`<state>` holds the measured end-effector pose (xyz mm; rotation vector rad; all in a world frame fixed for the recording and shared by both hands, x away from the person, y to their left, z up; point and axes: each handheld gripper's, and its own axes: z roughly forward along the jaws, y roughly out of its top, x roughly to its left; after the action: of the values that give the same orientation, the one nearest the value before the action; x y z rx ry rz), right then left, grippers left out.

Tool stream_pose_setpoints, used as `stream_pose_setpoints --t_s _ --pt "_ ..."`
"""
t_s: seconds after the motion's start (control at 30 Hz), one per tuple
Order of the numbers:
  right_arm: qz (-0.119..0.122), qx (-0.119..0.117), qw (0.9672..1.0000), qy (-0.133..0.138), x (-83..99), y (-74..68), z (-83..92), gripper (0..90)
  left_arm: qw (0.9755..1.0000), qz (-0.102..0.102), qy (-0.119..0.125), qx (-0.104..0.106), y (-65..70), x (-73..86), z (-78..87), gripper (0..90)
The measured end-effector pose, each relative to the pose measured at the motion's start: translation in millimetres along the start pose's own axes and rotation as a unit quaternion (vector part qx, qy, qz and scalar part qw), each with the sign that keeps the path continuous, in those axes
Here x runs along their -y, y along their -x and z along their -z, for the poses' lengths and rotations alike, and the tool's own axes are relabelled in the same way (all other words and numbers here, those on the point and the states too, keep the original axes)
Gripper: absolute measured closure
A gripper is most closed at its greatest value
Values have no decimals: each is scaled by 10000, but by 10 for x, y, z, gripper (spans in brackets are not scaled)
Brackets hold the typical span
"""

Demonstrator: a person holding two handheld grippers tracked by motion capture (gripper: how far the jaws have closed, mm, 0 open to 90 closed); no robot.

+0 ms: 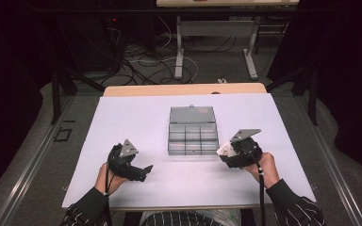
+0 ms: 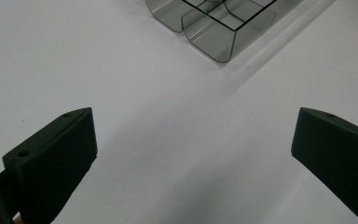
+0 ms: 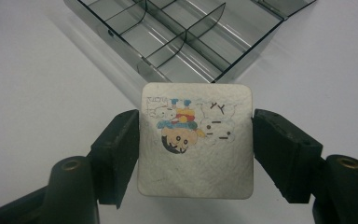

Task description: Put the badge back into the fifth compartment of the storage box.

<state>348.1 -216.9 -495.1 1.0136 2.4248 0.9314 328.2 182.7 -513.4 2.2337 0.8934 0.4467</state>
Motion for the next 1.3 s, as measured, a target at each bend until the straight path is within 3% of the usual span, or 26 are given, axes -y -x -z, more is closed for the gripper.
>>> stream_pose_setpoints --t_s 0.1,0.7,0.87,1.13,1.17,1.3 --pt "-28 -30 10000 -15 -30 14 5 331 9999 -2 102 -62 8 4 -18 1" --pt "-130 -25 9997 229 -180 57 -7 330 10000 15 49 -33 1 -5 -14 1" --pt "-54 -23 9997 253 -270 46 -55 330 9999 -20 113 -93 6 -4 -25 1" --pt "48 -61 9996 272 -377 24 -129 330 10000 2 -5 -30 8 -10 -13 1" --pt "69 -77 9996 256 -391 20 -135 330 9999 29 117 -95 18 -3 -27 1" --pt "119 -97 9996 255 -445 1 -186 330 9999 18 104 -99 14 -2 -29 1"
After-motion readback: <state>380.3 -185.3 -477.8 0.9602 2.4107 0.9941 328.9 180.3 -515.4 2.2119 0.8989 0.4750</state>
